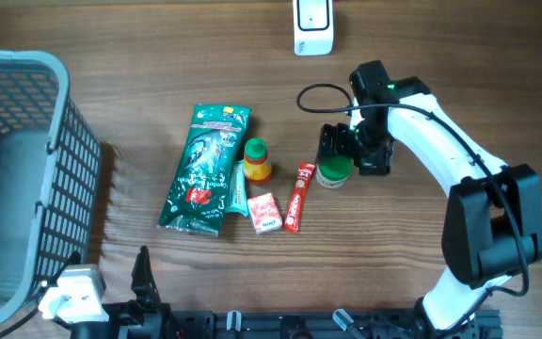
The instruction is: Scan the item barcode
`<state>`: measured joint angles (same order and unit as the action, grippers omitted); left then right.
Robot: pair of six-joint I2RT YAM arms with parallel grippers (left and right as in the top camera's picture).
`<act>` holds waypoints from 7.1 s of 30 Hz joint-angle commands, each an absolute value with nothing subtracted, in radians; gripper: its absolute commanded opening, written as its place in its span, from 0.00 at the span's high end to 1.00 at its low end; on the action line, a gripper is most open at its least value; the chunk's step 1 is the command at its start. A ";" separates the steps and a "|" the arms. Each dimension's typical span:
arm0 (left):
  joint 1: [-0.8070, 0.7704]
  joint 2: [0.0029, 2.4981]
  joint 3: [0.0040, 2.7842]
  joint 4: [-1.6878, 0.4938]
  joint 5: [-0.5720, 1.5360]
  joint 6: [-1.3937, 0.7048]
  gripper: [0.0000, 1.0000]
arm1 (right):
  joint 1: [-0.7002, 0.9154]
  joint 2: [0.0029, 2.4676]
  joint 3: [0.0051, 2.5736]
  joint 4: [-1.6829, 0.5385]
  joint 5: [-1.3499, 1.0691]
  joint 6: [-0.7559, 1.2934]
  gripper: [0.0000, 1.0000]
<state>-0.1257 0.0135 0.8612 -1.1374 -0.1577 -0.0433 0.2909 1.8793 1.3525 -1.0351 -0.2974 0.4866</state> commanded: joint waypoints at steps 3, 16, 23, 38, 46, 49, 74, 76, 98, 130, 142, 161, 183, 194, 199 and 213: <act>-0.120 0.005 0.862 -1.134 -0.146 -0.046 0.00 | 0.298 1.853 1.374 -1.097 -0.210 1.040 0.00; -0.120 0.005 0.862 -1.134 -0.146 -0.046 0.00 | 0.357 1.932 1.338 -1.026 -0.078 1.386 0.11; -0.120 0.005 0.862 -1.134 -0.146 -0.046 0.00 | 0.370 2.064 1.333 -0.979 -0.158 1.334 0.27; -0.120 0.005 0.862 -1.134 -0.146 -0.046 0.00 | 0.175 1.841 1.377 -1.327 -0.597 0.411 0.45; -0.120 0.005 0.862 -1.134 -0.146 -0.046 0.00 | 0.193 1.791 1.376 -1.507 -0.712 0.262 0.45; -0.120 0.005 0.862 -1.134 -0.146 -0.046 0.00 | 0.193 1.791 1.376 -1.485 -0.712 0.258 0.45; -0.120 0.005 0.862 -1.132 -0.147 -0.046 0.00 | 0.194 1.833 1.376 0.000 -0.225 0.189 0.39; -0.120 0.005 0.862 -1.126 -0.147 -0.046 0.00 | 0.194 1.892 1.376 0.141 -0.225 0.183 0.39; -0.120 0.005 0.862 -1.119 -0.146 -0.046 0.00 | 0.207 2.128 1.663 0.299 -0.014 0.055 0.44; -0.120 0.005 0.862 -1.120 -0.146 -0.046 0.00 | -0.789 1.609 1.663 -0.621 -0.366 0.510 0.00; -0.120 0.005 0.862 -1.120 -0.146 -0.046 0.00 | -0.481 1.098 1.663 -0.985 -0.734 0.393 0.00; -0.120 0.005 0.862 -1.120 -0.146 -0.046 0.00 | 0.138 1.510 1.660 -1.322 -0.335 0.296 0.01; -0.120 0.005 0.862 -1.120 -0.146 -0.046 0.00 | 0.641 1.657 1.660 -1.068 -0.144 0.038 0.00; -0.120 0.005 0.862 -1.120 -0.146 -0.046 0.00 | 0.756 1.934 1.659 -0.899 -0.022 -0.081 0.07; -0.120 0.005 0.862 -1.120 -0.146 -0.046 0.00 | 0.755 1.942 1.628 -0.881 -0.045 -0.104 0.38; -0.120 0.005 0.862 -1.120 -0.146 -0.046 0.00 | 0.673 1.939 1.676 -1.032 0.207 0.375 0.55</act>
